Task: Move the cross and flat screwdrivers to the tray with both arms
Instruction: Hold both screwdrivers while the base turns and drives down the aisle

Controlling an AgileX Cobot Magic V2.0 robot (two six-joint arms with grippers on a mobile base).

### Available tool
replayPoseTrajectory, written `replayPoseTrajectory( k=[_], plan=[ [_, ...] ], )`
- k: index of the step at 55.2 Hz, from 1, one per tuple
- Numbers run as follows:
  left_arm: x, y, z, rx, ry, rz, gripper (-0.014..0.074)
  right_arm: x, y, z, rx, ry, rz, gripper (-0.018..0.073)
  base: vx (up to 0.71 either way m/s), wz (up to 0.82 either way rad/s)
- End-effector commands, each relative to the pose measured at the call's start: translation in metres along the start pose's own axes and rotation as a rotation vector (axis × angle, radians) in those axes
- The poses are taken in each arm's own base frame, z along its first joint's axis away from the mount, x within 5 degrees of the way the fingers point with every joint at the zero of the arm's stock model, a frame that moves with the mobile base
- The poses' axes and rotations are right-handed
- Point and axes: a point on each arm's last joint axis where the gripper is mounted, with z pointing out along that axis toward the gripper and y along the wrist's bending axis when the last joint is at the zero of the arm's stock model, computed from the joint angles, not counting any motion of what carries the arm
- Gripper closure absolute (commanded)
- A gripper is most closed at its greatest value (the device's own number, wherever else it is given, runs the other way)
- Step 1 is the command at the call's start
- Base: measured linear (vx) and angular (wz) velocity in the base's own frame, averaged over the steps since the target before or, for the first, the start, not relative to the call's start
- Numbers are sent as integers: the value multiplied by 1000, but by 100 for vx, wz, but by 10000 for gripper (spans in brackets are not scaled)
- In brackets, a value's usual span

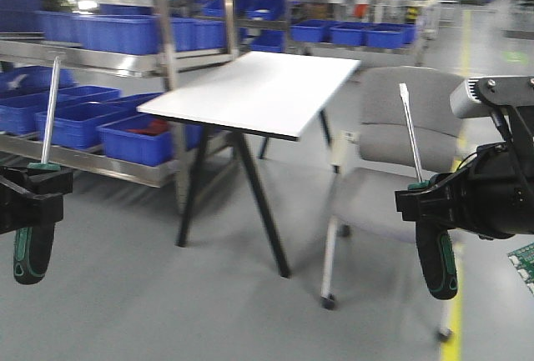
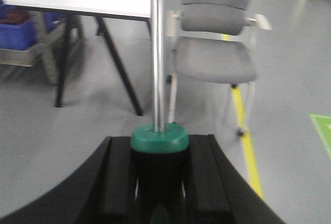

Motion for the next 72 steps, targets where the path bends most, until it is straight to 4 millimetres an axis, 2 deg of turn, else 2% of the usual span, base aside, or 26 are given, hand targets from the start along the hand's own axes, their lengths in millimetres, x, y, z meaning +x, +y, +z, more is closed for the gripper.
replayPoseTrajectory(
  k=[1, 72],
  plan=[
    [-22, -2, -12, -4, -145, -12, 594, -20, 2, -17, 7, -143, -3, 567, 53, 68],
    [-22, -2, -12, -3, -143, -12, 594, -18, 2, -16, 6, -124, -5, 567, 56, 65]
  ],
)
